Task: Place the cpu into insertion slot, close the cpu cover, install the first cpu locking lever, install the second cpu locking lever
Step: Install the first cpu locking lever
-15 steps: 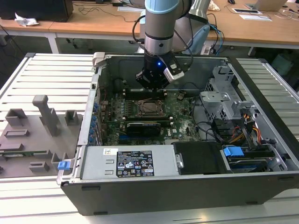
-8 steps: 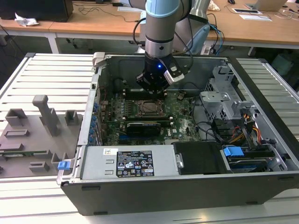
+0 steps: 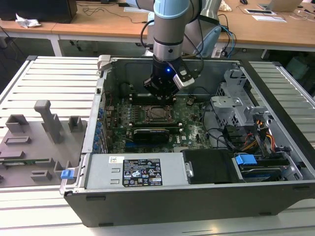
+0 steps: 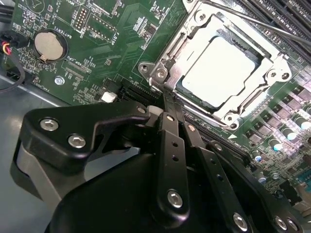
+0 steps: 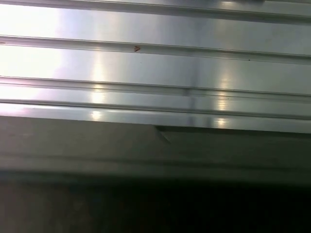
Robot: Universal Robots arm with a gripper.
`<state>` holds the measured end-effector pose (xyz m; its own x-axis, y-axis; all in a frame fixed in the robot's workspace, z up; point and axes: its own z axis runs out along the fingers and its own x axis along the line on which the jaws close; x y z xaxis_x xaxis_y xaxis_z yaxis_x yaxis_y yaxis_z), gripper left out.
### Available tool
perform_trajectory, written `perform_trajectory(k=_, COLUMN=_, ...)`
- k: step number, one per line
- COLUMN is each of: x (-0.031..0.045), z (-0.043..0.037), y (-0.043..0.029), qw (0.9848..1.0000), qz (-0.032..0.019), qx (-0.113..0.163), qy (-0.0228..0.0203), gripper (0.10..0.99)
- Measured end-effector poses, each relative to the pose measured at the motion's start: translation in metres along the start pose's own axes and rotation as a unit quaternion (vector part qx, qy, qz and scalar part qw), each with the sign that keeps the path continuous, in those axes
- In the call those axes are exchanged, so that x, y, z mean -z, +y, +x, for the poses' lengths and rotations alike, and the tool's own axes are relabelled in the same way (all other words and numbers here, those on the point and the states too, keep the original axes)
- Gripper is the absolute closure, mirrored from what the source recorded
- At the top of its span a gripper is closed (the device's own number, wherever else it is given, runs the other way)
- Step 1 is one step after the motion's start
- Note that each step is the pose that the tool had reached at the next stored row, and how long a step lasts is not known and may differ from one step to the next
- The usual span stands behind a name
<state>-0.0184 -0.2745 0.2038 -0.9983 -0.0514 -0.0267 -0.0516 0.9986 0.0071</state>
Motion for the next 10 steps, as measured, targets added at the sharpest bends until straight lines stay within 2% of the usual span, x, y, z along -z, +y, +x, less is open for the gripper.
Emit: perform_trajectory(k=10, x=-0.0024, z=-0.0007, y=0.0001, qw=1.0000, qz=0.0008, qx=0.000, qy=0.0004, gripper=0.976)
